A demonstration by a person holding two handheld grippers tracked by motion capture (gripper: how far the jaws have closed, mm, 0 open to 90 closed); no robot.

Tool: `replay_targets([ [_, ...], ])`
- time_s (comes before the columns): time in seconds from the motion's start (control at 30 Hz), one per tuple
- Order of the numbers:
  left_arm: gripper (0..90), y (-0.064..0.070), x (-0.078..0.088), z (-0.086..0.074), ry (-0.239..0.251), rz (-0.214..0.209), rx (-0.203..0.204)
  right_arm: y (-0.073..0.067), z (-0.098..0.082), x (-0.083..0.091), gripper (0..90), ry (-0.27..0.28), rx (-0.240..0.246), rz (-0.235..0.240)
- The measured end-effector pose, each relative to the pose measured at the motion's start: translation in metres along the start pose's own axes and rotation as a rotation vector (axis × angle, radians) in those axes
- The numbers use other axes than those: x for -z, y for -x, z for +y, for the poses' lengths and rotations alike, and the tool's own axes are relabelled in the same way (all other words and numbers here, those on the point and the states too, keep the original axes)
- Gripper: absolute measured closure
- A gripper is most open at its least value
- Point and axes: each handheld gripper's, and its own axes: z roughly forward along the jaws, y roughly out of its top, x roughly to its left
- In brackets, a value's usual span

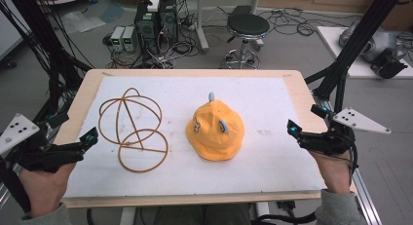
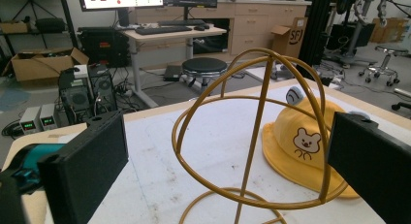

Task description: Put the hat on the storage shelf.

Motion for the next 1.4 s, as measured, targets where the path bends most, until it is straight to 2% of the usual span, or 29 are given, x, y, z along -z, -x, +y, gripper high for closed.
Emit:
replay_targets([
  [0.63, 1.8, -0.0003, 0.0003, -0.0005, 0.000, -0.001, 0.002, -0.0006, -0.0005, -0.0025, 3.1, -0.006, -0.001, 0.004],
  [1.0, 1.8, 0.0012, -0.0002, -0.0002, 0.001, -0.005, 0.001, -0.0024, 0.0025, -0.0019, 3.0, 0.002, 0.013, -0.006],
  [1.4, 1.8, 0.0051, 0.0001, -0.0011, -0.005, -0.013, -0.006, -0.0031, 0.0085, -0.0086, 3.0, -0.024, 0.045, 0.028],
])
